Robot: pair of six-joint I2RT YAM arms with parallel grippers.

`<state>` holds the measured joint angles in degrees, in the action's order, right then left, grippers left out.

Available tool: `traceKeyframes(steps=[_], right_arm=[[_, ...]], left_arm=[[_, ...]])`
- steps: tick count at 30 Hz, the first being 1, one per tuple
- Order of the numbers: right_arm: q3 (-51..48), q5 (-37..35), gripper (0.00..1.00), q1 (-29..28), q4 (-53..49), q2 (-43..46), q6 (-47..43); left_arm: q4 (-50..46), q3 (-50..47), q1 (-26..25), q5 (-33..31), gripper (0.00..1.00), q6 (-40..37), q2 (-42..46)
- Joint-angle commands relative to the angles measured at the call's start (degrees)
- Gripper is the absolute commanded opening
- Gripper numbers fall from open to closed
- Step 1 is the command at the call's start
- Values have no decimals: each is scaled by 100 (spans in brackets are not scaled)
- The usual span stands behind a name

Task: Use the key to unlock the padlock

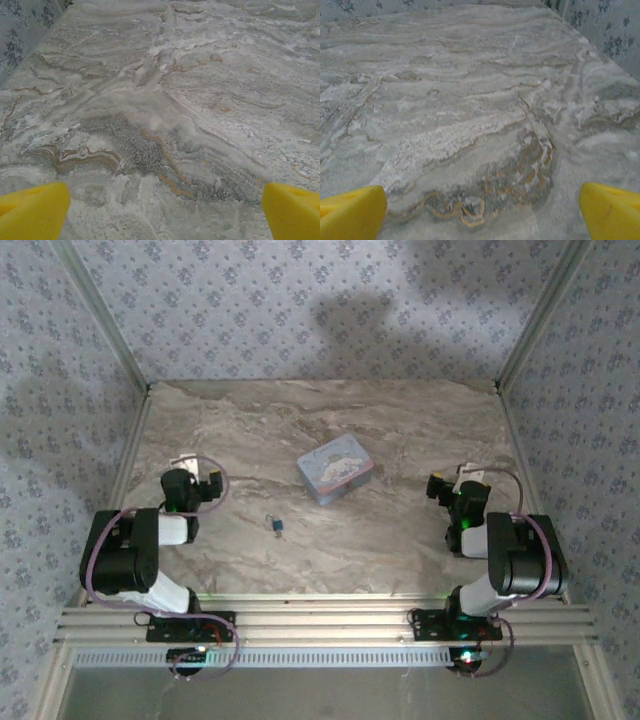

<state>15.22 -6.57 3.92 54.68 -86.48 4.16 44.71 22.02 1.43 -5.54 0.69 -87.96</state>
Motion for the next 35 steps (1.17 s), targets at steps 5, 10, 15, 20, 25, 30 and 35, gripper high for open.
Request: traceKeyframes(steps=[5, 10, 15, 20, 25, 30, 35], right_arm=[[609, -266, 100, -322, -556, -89, -412], [599, -266, 100, -323, -546, -80, -416], [603, -301, 100, -361, -537, -88, -443], [601, -301, 100, -361, -537, -89, -443], [601, -301, 100, -357, -537, -89, -443], [619, -302, 100, -359, -564, -98, -443], [600, -292, 100, -359, -545, -89, -452]], left_arm=[[170, 170, -20, 317, 98, 89, 15], [161, 171, -20, 312, 98, 84, 16], [161, 171, -20, 317, 98, 89, 12], [161, 175, -20, 314, 98, 87, 16], [161, 171, -20, 316, 98, 87, 9], [161, 173, -27, 316, 98, 85, 16], [161, 171, -20, 316, 98, 83, 12]])
